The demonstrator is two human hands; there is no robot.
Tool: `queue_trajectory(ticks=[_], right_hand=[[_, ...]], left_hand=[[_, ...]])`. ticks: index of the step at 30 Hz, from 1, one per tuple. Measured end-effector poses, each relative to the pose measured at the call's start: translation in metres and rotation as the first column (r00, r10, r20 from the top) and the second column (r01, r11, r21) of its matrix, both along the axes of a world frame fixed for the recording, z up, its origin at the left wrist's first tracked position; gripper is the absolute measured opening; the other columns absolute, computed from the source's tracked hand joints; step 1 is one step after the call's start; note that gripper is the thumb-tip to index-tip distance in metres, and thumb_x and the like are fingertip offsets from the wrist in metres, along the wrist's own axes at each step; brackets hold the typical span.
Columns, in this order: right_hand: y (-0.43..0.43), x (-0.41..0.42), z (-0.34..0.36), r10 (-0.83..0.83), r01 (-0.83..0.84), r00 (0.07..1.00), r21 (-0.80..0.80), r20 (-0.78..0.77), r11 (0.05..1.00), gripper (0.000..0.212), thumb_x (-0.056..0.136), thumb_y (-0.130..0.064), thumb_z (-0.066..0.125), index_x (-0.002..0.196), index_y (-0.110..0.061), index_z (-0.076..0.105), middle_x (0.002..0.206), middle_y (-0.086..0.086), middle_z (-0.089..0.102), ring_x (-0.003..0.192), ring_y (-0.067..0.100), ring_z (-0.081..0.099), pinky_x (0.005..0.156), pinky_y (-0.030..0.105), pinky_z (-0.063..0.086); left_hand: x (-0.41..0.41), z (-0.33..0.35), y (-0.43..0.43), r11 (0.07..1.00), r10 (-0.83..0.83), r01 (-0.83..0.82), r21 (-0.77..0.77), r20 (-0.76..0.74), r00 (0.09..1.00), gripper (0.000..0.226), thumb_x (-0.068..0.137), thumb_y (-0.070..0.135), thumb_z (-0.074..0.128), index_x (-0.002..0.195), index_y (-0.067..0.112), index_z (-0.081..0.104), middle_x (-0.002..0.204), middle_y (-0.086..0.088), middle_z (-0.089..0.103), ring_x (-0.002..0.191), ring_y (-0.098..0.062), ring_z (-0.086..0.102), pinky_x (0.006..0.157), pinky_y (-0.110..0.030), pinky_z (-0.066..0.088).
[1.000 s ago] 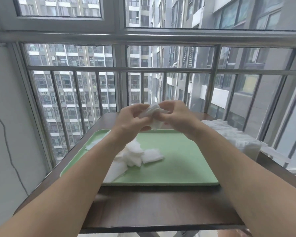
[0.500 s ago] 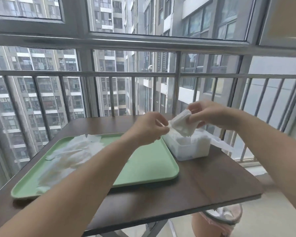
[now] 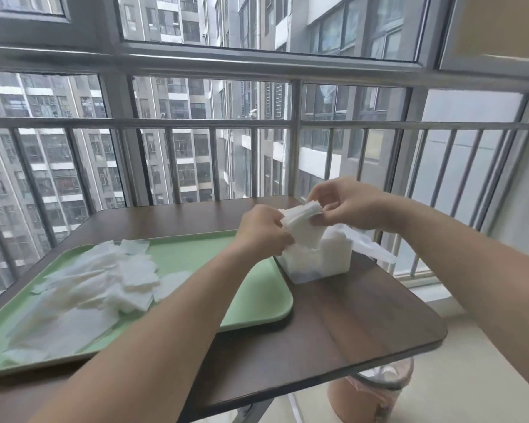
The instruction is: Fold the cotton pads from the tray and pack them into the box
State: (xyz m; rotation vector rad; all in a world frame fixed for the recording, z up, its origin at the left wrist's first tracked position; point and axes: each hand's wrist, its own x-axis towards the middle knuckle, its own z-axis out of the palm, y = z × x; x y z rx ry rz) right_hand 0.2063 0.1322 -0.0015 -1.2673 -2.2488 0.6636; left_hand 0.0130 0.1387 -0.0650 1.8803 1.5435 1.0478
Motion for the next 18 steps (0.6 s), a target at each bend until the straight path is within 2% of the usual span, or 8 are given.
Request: queue_trajectory(ticks=[2, 4, 5, 9, 12, 15, 18], right_hand=[[0.002, -0.005, -0.003, -0.006, 0.003, 0.999, 0.058, 0.046, 0.998, 0.021, 0.083, -0.006, 0.078, 0.097, -0.018, 0.068, 0.103, 0.003, 0.074, 0.100, 0.029, 0.069, 0.091, 0.034, 0.057], [0.002, -0.009, -0.004, -0.011, -0.005, 0.991, 0.111, 0.135, 0.994, 0.025, 0.080, -0.008, 0.081, 0.089, -0.025, 0.066, 0.097, -0.005, 0.073, 0.091, 0.021, 0.070, 0.073, 0.015, 0.053], [0.000, -0.010, -0.003, -0.020, -0.005, 0.983, 0.134, 0.183, 0.991, 0.027, 0.079, -0.009, 0.082, 0.086, -0.029, 0.064, 0.093, -0.009, 0.070, 0.088, 0.016, 0.069, 0.066, 0.010, 0.048], [-0.004, -0.015, 0.003, -0.016, -0.043, 0.911, 0.133, 0.413, 0.990, 0.027, 0.079, -0.018, 0.081, 0.084, -0.037, 0.063, 0.097, -0.012, 0.066, 0.088, 0.008, 0.064, 0.068, 0.022, 0.045], [-0.008, -0.024, 0.004, -0.012, -0.064, 0.827, 0.116, 0.562, 0.991, 0.021, 0.083, -0.024, 0.078, 0.092, -0.037, 0.065, 0.099, -0.013, 0.065, 0.087, 0.002, 0.059, 0.066, 0.019, 0.041], [-0.009, -0.032, 0.003, -0.017, -0.084, 0.797, 0.138, 0.603, 0.987, 0.014, 0.088, -0.031, 0.072, 0.100, -0.034, 0.066, 0.091, -0.016, 0.060, 0.088, 0.008, 0.056, 0.061, 0.014, 0.034], [-0.008, -0.039, 0.000, -0.052, -0.078, 0.773, 0.176, 0.632, 0.981, 0.021, 0.089, -0.030, 0.071, 0.110, -0.025, 0.071, 0.093, -0.011, 0.062, 0.089, 0.014, 0.056, 0.064, 0.020, 0.038]], left_hand=[[-0.001, -0.003, 0.000, 1.000, -0.007, 0.008, -0.007, 0.055, 0.998, 0.017, 0.073, -0.004, 0.072, 0.070, 0.013, 0.071, 0.053, -0.004, 0.060, 0.043, -0.017, 0.057, 0.050, -0.024, 0.048], [-0.001, -0.005, -0.001, 1.000, -0.006, 0.009, -0.025, 0.115, 0.993, 0.017, 0.075, -0.006, 0.070, 0.075, 0.011, 0.072, 0.056, -0.006, 0.062, 0.044, -0.017, 0.057, 0.050, -0.024, 0.048], [-0.001, -0.006, -0.002, 0.999, -0.007, 0.012, -0.038, 0.147, 0.989, 0.017, 0.076, -0.007, 0.068, 0.079, 0.008, 0.072, 0.058, -0.007, 0.063, 0.045, -0.018, 0.057, 0.049, -0.024, 0.048], [-0.001, -0.007, -0.005, 0.998, -0.016, 0.030, -0.060, 0.230, 0.973, 0.010, 0.084, -0.004, 0.066, 0.086, 0.002, 0.073, 0.063, -0.008, 0.064, 0.046, -0.015, 0.057, 0.048, -0.022, 0.049], [-0.001, -0.006, -0.008, 0.997, -0.038, 0.056, -0.062, 0.264, 0.964, 0.006, 0.086, 0.005, 0.071, 0.080, 0.005, 0.073, 0.064, -0.005, 0.065, 0.049, -0.015, 0.059, 0.053, -0.023, 0.052], [0.000, -0.006, -0.010, 0.995, -0.060, 0.082, -0.065, 0.290, 0.955, 0.007, 0.084, 0.010, 0.076, 0.081, 0.004, 0.074, 0.064, -0.005, 0.066, 0.053, -0.016, 0.059, 0.055, -0.024, 0.052], [0.000, -0.007, -0.011, 0.994, -0.052, 0.079, -0.075, 0.306, 0.951, 0.009, 0.086, 0.012, 0.075, 0.083, 0.004, 0.075, 0.062, -0.004, 0.065, 0.052, -0.016, 0.058, 0.055, -0.025, 0.053]])
